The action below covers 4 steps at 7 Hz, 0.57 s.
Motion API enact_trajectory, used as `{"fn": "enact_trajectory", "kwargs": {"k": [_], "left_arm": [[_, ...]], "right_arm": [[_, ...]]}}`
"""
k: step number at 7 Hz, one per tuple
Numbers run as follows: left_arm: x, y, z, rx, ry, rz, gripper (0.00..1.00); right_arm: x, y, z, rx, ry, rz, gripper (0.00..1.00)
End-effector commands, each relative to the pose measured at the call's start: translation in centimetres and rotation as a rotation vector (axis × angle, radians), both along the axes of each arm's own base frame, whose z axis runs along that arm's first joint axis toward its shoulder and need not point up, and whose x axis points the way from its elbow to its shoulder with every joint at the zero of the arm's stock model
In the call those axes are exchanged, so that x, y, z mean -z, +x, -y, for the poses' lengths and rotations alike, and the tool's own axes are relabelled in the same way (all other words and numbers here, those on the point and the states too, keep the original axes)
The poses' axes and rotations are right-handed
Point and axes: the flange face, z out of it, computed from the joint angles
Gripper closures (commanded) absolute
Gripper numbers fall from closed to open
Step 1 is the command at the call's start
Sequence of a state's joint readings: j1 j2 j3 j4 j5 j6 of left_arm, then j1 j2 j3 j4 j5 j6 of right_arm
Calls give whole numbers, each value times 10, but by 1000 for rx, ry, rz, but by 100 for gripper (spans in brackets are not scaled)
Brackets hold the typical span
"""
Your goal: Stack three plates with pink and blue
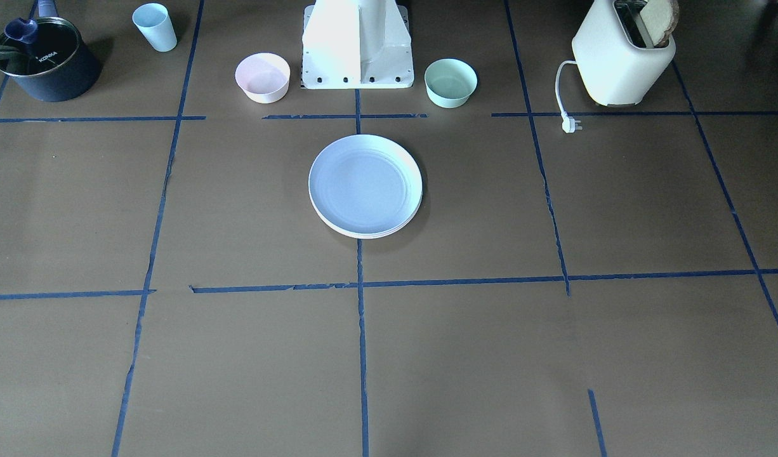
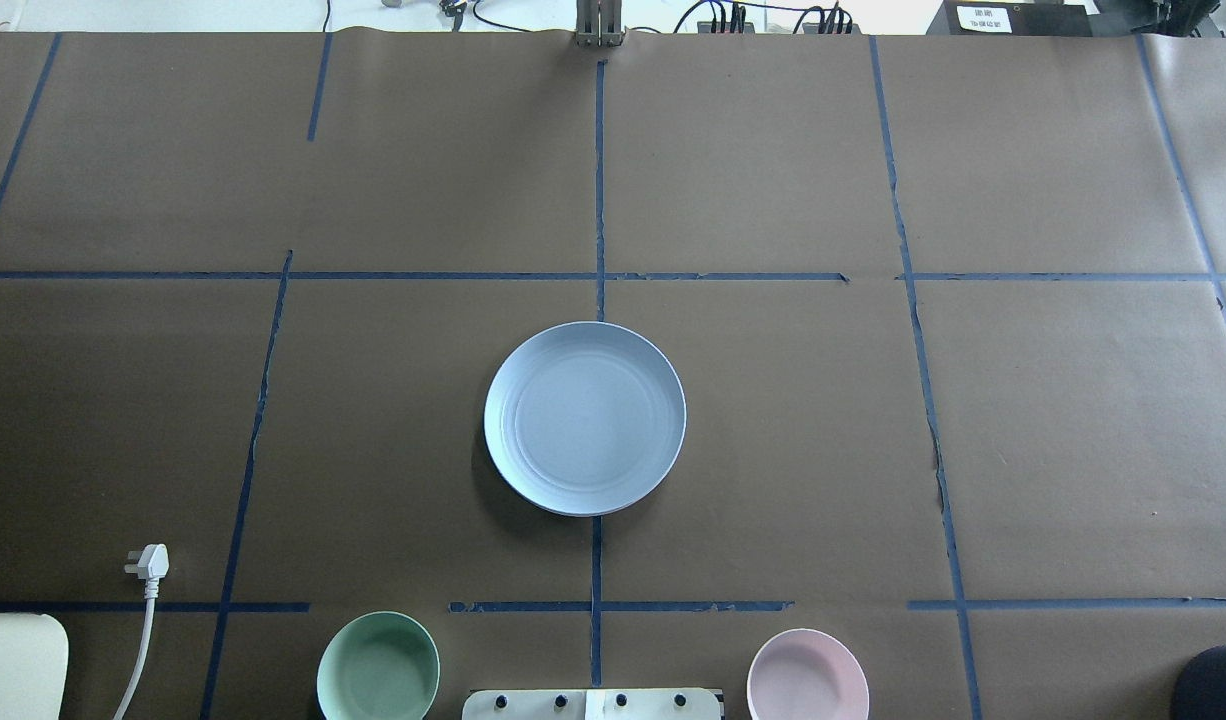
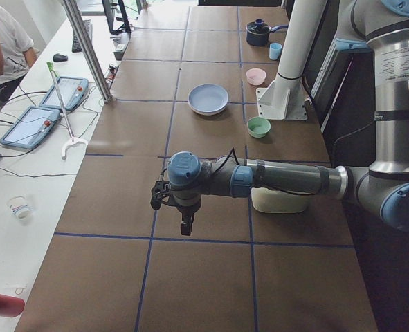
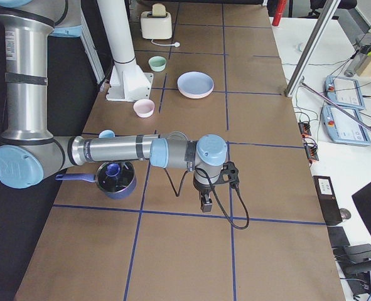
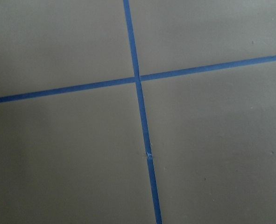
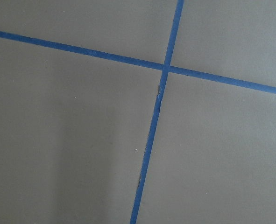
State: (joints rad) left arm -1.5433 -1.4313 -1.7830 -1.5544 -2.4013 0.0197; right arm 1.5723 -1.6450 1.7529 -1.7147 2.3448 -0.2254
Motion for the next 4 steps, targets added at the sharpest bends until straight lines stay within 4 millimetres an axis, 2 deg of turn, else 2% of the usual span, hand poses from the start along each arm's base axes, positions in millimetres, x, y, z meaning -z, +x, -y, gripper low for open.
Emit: {"fn": "enact_trajectory", "kwargs": {"k": [1,4], "left_arm": [[-7,-1,-10,-2,-14,6,0],[-3,-1,-17,-2,4,5,0]], "right_arm": [[-1,0,-1,0,-1,-1,0],[6,0,0,-2,16,4,0]]}}
